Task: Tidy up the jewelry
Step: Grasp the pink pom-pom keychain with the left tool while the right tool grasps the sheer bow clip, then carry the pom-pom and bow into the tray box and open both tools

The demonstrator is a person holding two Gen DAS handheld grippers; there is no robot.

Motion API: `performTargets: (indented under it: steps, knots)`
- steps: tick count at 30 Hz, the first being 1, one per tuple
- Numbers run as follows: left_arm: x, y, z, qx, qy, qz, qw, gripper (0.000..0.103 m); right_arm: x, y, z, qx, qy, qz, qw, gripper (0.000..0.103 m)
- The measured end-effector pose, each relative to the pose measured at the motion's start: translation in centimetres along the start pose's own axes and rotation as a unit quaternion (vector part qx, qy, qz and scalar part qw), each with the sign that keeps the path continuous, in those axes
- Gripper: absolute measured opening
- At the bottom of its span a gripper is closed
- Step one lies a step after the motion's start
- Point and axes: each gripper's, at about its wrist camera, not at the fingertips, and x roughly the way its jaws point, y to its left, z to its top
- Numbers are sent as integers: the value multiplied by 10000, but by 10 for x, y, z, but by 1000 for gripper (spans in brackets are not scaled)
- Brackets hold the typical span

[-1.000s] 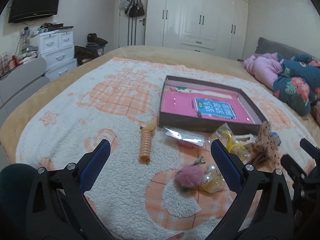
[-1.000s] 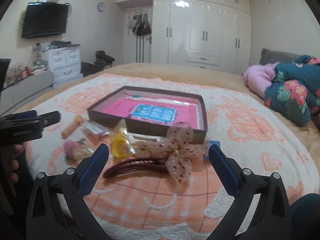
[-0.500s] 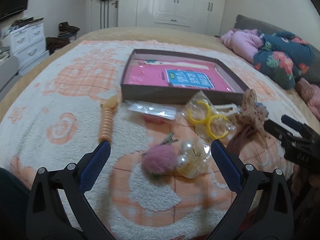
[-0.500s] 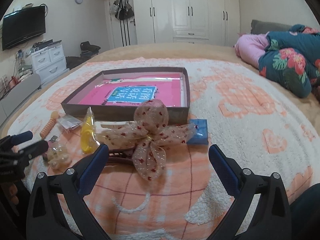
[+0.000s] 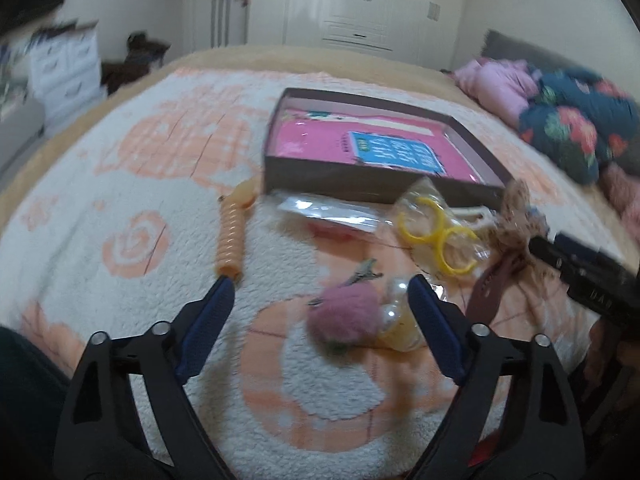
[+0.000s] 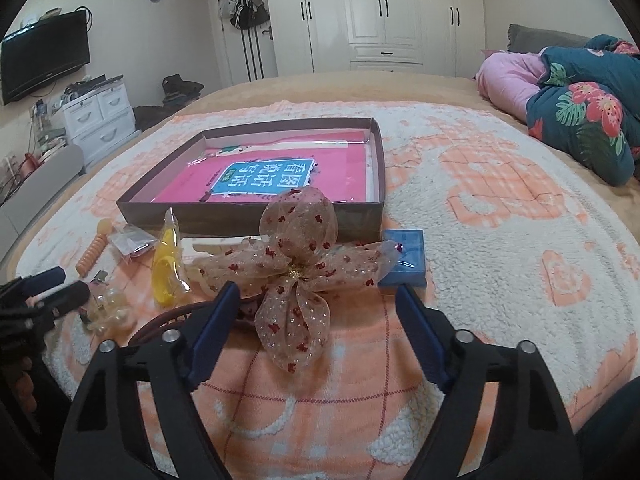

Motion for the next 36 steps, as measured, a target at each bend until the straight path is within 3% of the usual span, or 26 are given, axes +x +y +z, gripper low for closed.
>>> performTargets:
  steps: [4, 8, 10, 12, 16, 19, 27, 36]
  knots:
    - [4, 13, 1, -234, 144, -96, 9996, 63, 7, -2, 2, 62, 105, 46, 9999, 68]
    - [18, 9, -2, -214, 485, -428, 9977, 49, 13, -2, 7, 77, 111, 81, 9999, 67]
    - [19, 5, -2, -123, 485, -557, 9972, 33, 15, -2, 9, 97, 130, 112, 9998, 63]
    - [20, 1, -4, -66, 518, -697, 9962, 23, 19, -4, 9, 168, 204, 170, 9995, 57]
    - [20, -4, -3, 31, 507, -718, 9961, 22, 21, -4, 9, 165, 252, 268, 9992, 32]
    - [18, -2, -2, -29, 447, -743, 9962, 20, 19, -3, 8, 98, 254, 304, 9992, 20]
    - [5, 4, 15, -160, 83, -656, 9977, 19, -3, -3, 14, -17, -201, 313, 9993, 14]
    - [2, -3, 50, 64, -318, -552, 9980, 19, -23, -27, 33, 270, -460, 219, 9983, 15]
